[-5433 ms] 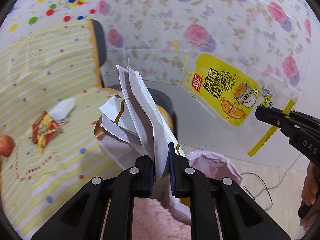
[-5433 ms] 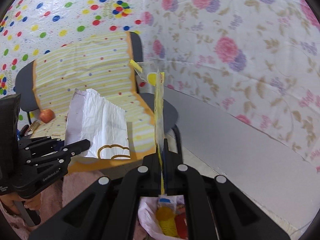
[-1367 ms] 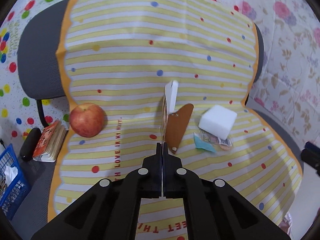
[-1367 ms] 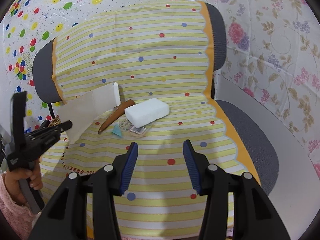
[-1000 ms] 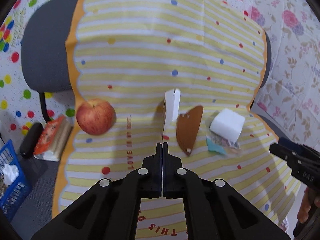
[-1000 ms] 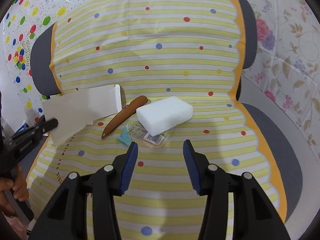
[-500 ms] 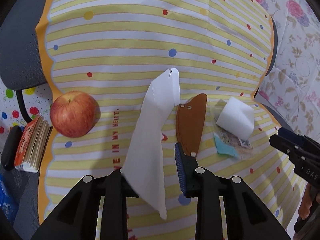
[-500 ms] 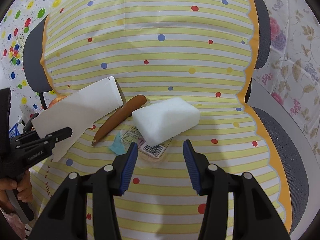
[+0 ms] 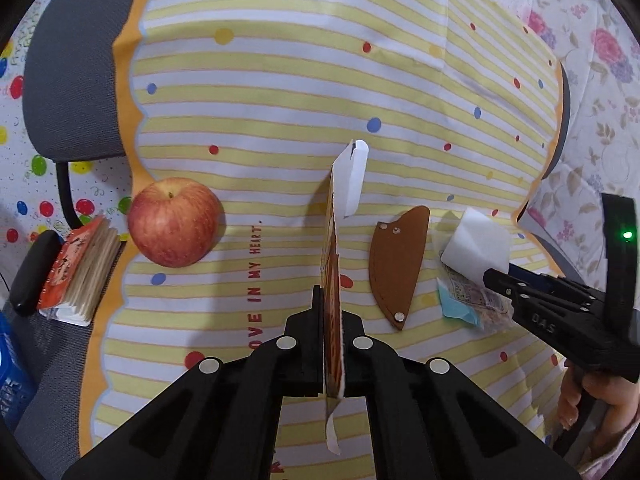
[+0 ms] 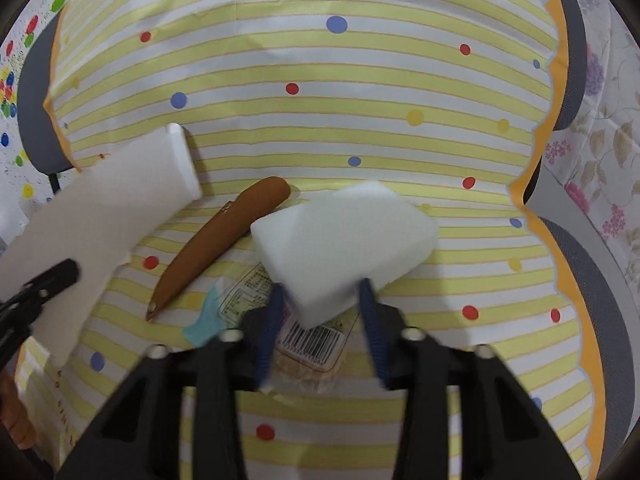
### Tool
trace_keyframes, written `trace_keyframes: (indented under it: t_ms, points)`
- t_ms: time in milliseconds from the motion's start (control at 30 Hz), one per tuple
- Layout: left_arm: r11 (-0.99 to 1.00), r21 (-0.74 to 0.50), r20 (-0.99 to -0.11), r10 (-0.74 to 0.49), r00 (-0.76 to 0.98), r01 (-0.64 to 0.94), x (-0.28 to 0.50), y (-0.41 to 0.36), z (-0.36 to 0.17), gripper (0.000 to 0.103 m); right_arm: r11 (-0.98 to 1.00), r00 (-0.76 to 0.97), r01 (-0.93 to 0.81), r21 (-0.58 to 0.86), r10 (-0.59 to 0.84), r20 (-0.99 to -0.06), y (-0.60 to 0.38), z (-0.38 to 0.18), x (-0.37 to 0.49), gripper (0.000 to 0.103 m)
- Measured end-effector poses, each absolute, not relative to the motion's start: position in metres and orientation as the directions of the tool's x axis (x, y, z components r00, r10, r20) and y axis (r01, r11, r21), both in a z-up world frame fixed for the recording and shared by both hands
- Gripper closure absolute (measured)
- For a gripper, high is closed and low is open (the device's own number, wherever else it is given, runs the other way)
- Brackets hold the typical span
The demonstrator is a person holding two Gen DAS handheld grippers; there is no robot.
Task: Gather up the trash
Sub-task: 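Grasp the white sponge with the right gripper while the left gripper holds the red card box, then carry the red card box and white sponge with both grippers toward the trash bag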
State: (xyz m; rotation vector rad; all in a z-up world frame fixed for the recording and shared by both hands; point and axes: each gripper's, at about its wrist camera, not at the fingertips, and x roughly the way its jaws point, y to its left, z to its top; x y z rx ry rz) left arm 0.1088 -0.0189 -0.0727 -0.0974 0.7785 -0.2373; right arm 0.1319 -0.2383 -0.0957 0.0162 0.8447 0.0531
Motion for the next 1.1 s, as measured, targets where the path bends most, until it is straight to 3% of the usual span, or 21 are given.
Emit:
trace_keyframes:
  t_ms: [133, 367, 1100]
  points:
    - [0.966, -0.193, -0.661, -0.257, 0.705, 0.170, 0.101, -0.011, -0.061, 0.103, 0.999, 0.706, -0.020, 0.029, 0.034, -0.708, -0.242, -0.084, 0.120, 0.082]
    - [0.948, -0.218, -0.582, -0.316, 0.749, 0.230, 0.070, -0.020, -0.025, 0.103, 0.999, 0.793, -0.036, 0.019, 0.040, -0.608, -0.255, -0.024, 0.059, 0.082]
    - [0.842, -0.216, -0.526, -0.526, 0.668, 0.494, -0.078, -0.115, -0.002, 0.103, 0.987, 0.819, 0.157, 0.035, -0.110, -0.563, -0.329, 0.000, -0.158, 0.081]
